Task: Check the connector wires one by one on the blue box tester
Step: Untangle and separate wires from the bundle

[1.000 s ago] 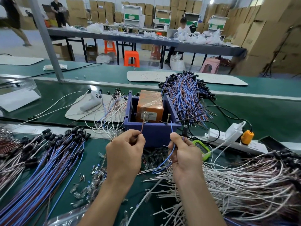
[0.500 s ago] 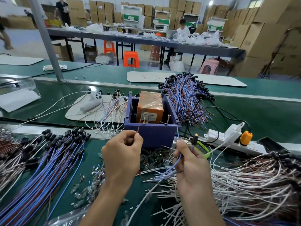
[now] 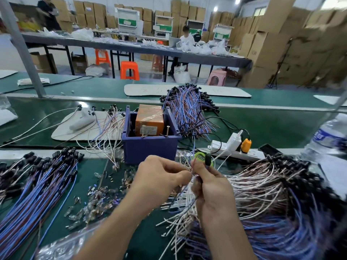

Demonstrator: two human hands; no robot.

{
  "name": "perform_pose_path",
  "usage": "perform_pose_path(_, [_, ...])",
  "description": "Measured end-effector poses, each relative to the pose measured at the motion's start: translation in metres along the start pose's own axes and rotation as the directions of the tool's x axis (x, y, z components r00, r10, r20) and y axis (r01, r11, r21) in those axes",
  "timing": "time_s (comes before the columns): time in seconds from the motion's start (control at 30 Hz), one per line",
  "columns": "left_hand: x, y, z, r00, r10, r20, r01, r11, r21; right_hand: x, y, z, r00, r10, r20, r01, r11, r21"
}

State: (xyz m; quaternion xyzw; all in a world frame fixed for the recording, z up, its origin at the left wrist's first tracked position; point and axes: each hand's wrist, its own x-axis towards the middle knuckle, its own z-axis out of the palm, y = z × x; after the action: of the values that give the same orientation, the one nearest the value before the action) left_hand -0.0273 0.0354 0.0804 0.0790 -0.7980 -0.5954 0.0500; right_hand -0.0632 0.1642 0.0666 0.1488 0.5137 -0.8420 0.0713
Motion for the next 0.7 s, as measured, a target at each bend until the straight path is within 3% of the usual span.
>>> perform_pose_path(0.17, [-0.009, 0.019, 0.028, 0.995, 0.065, 0.08, -0.067, 0.997, 0.024, -0.018, -0.021, -0.03, 0.999, -0.05, 0.021, 0.05, 0.999, 0.018])
perform_pose_path(0.33, [-0.02, 0.033, 0.073, 0.934, 0.034, 0.357, -0.033, 0.999, -0.008, -0.033, -0.04, -0.086, 0.996, -0.082, -0.029, 0.08, 0.995, -0.063])
perform_pose_path(0.47, [-0.018, 0.032, 0.104, 0.95, -0.058, 0.305, 0.057, 0.998, 0.011, -0.032, -0.057, -0.144, 0.991, -0.079, -0.111, 0.073, 0.995, -0.064])
perform_pose_path(0.53, [-0.015, 0.026, 0.11, 0.958, -0.099, 0.269, 0.107, 0.994, -0.016, -0.028, -0.07, -0.176, 0.968, -0.16, -0.192, 0.133, 0.98, -0.147])
perform_pose_path(0.6, [-0.013, 0.019, 0.111, 0.965, -0.114, 0.236, 0.101, 0.993, 0.068, -0.026, -0.083, -0.205, 0.884, -0.38, -0.271, 0.198, 0.832, -0.519])
perform_pose_path(0.67, [-0.013, 0.012, 0.113, 0.972, -0.119, 0.204, 0.077, 0.976, 0.203, -0.024, -0.095, -0.227, 0.752, -0.618, -0.229, 0.119, 0.47, -0.875])
perform_pose_path(0.7, [-0.014, 0.009, 0.115, 0.973, -0.122, 0.194, 0.063, 0.957, 0.283, -0.023, -0.101, -0.234, 0.709, -0.681, -0.185, 0.055, 0.315, -0.948])
